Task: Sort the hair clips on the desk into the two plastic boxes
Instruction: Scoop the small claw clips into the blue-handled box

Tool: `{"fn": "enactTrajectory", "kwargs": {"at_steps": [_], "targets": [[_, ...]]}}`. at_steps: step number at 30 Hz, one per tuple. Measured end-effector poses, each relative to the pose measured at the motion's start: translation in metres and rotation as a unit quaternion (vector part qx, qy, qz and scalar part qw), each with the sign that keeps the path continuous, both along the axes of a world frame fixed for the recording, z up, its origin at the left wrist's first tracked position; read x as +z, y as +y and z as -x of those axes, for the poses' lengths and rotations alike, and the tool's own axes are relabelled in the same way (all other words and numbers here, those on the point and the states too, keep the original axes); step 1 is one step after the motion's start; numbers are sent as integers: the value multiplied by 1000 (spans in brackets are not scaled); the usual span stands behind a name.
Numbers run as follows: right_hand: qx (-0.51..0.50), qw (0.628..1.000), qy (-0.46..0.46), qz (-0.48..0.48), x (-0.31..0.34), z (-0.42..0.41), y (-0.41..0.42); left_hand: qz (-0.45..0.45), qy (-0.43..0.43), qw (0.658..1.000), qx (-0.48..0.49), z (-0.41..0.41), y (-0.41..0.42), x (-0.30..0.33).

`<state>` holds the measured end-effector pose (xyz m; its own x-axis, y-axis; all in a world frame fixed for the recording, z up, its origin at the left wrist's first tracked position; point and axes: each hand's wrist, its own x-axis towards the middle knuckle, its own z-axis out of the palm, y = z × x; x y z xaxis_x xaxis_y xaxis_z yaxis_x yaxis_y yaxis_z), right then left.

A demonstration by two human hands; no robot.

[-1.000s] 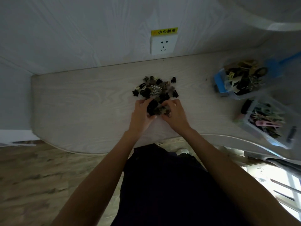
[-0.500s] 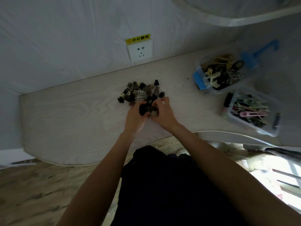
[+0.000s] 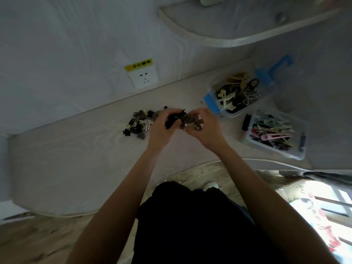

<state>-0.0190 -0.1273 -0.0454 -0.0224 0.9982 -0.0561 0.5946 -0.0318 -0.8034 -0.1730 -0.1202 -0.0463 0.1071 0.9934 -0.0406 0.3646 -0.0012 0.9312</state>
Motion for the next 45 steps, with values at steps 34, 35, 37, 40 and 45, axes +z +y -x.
{"fn": "enactTrajectory", "kwargs": {"at_steps": [34,35,37,40,45], "targets": [[150,977,-143,58,-19,6,13,-63,346,934,68,79,4,-22],[166,968,-168,86,-29,15,17,4,373,925,67,90,0,-27],[176,960,-183,117,-44,29,23,107,377,918,63,106,-3,-32],[162,967,-155,123,-52,50,28,164,348,922,33,117,-3,-40],[136,956,-232,118,-58,82,20,123,373,919,35,104,-8,-52]]}}
